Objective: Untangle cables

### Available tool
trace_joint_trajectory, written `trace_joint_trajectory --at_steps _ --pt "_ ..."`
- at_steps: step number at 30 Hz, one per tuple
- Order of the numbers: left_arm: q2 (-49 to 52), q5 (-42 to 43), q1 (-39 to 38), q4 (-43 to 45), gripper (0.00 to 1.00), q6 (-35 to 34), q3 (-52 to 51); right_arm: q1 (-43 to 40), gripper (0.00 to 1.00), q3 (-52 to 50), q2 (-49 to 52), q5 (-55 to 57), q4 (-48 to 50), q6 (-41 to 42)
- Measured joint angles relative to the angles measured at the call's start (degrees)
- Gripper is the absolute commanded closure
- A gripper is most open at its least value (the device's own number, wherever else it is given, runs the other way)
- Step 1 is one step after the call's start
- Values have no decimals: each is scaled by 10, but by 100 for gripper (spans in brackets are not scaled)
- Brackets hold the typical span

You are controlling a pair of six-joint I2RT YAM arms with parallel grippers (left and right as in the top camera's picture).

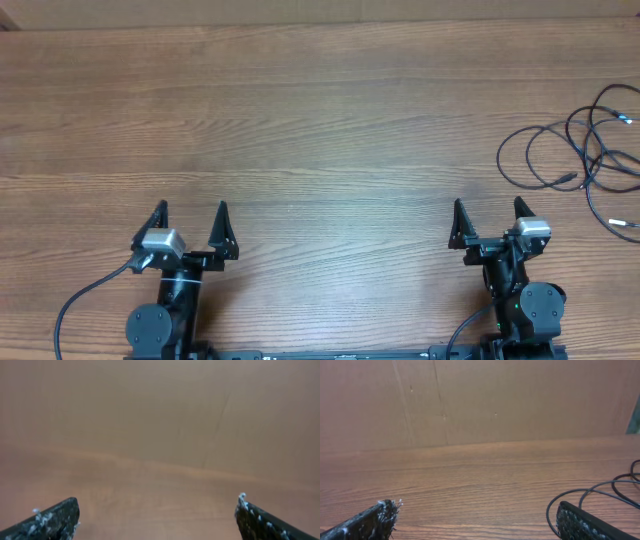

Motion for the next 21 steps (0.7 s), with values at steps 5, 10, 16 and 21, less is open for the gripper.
trace_joint_trajectory --at_steps 5,10,16,21 --pt "-2 -15 0 83 0 30 -45 0 0 0 0 0 0 0" --pt "-2 -35 0 -3 1 46 -50 0 0 0 0 0 -1 0" --pt "-2 -32 0 -45 0 51 -55 0 0 0 0 0 0 0" --pt "-2 -32 0 -45 0 51 -55 0 0 0 0 0 -1 0"
